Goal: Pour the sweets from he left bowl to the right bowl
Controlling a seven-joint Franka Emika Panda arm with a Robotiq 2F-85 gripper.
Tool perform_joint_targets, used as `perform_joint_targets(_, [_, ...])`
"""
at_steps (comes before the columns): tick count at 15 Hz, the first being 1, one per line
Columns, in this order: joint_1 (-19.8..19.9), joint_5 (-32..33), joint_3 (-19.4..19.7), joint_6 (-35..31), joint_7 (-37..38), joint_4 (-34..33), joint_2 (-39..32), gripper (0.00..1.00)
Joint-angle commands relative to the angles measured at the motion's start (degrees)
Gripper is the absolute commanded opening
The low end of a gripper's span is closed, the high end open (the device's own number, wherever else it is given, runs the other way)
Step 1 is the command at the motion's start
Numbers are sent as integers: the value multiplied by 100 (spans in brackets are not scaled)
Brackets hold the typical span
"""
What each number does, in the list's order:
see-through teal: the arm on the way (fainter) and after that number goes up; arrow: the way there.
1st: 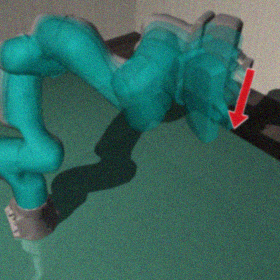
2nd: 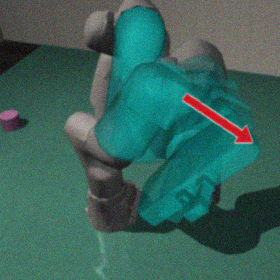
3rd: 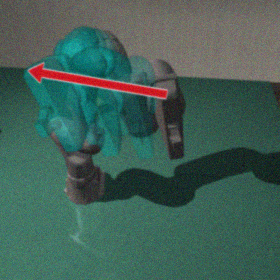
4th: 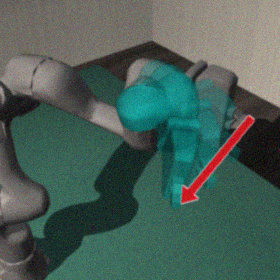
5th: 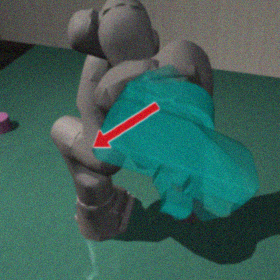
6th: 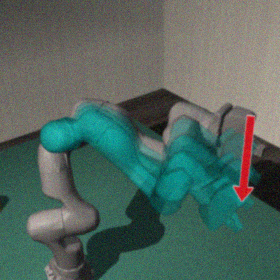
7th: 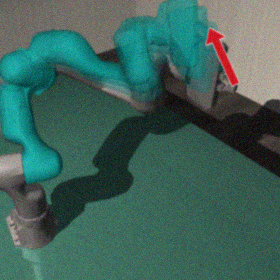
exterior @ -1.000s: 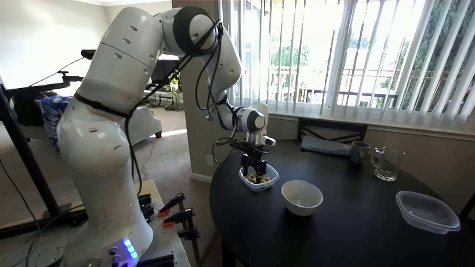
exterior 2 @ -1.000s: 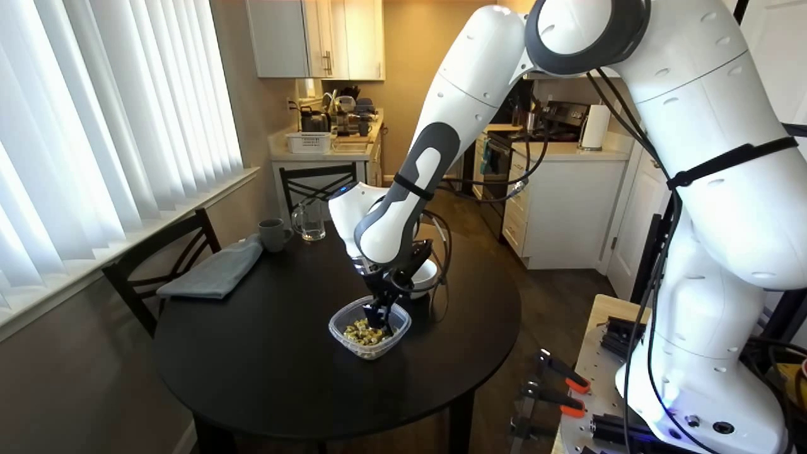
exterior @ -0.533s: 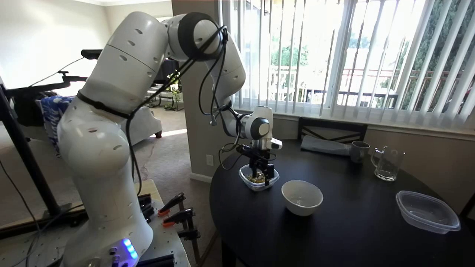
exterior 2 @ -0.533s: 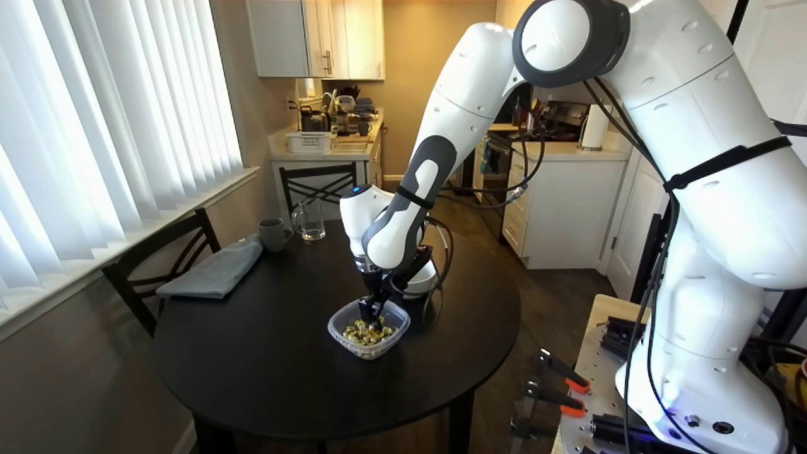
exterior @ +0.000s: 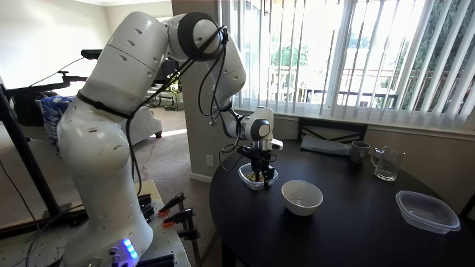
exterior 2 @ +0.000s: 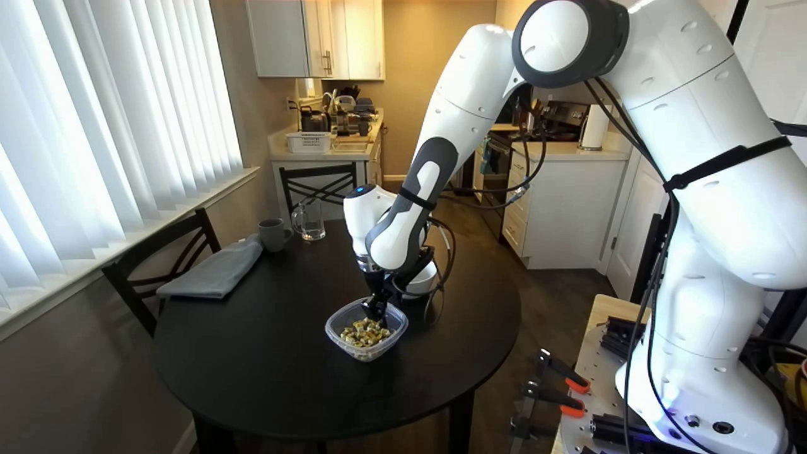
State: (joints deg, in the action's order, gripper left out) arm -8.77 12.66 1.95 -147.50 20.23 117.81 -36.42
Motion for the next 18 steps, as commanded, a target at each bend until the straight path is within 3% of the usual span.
perform_joint_targets(1, [-8, -159, 50, -230, -268, 190, 62, 36])
perform_joint_targets(6, [-4, -181, 13, -303, -321, 204, 21, 6])
perform_joint_targets(9, [-91, -182, -15, -603, -260, 492, 253, 7])
perform_joint_targets(12, [-375, -119, 90, -1006, 25, 935, 621, 0])
perform_joint_targets(13, [-570, -68, 204, -1105, 247, 1100, 768, 4])
perform_joint_targets(18, [-1459, 96, 727, -1014, 1347, 1506, 1194, 4])
